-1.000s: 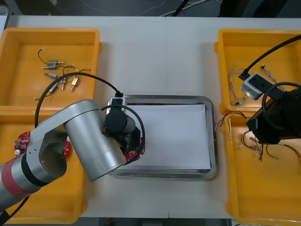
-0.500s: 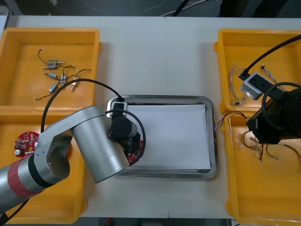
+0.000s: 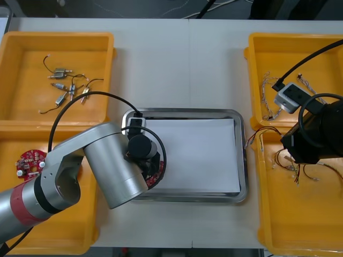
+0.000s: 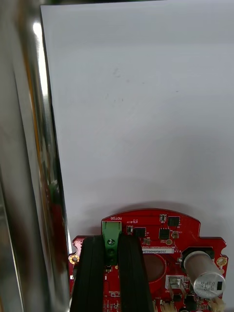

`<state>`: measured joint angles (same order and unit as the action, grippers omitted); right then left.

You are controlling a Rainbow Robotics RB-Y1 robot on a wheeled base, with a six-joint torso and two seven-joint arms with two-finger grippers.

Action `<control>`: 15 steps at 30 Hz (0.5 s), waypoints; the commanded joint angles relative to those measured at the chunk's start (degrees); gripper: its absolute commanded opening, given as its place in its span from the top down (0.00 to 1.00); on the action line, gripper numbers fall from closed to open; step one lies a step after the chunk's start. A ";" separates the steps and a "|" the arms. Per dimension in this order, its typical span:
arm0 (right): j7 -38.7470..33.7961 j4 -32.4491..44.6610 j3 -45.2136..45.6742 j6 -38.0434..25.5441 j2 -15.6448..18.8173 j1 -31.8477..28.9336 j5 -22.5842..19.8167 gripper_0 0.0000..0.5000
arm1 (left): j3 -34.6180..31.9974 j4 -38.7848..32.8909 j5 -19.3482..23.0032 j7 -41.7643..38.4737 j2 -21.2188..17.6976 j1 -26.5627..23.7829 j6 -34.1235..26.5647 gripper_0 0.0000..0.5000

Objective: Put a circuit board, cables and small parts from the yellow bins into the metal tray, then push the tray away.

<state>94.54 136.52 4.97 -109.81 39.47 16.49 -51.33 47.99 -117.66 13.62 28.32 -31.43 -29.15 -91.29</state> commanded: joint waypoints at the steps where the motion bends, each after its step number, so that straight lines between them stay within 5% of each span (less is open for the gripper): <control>1: -0.06 1.73 -0.57 -0.19 1.40 1.35 0.35 1.00 | 1.14 0.67 -0.43 3.32 1.37 -1.88 1.55 1.00; 12: -0.06 1.73 -0.57 -0.19 1.40 1.35 0.35 1.00 | 1.31 2.08 -0.52 3.50 1.46 -1.88 3.31 1.00; 13: -0.06 1.73 -0.57 -0.19 1.40 1.35 0.35 1.00 | 1.31 2.08 -0.52 3.41 1.46 -1.88 3.31 0.95; 14: -0.06 1.73 -0.57 -0.19 1.40 1.35 0.35 1.00 | 1.31 2.08 -0.52 3.41 1.46 -1.79 3.31 0.74; 15: -0.06 1.73 -0.57 -0.19 1.40 1.35 0.35 1.00 | 1.31 2.08 -0.52 3.32 1.46 -1.88 3.31 0.65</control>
<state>94.54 136.52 4.97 -109.81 39.47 16.49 -51.33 48.19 -115.03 13.62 28.32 -31.43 -29.15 -88.58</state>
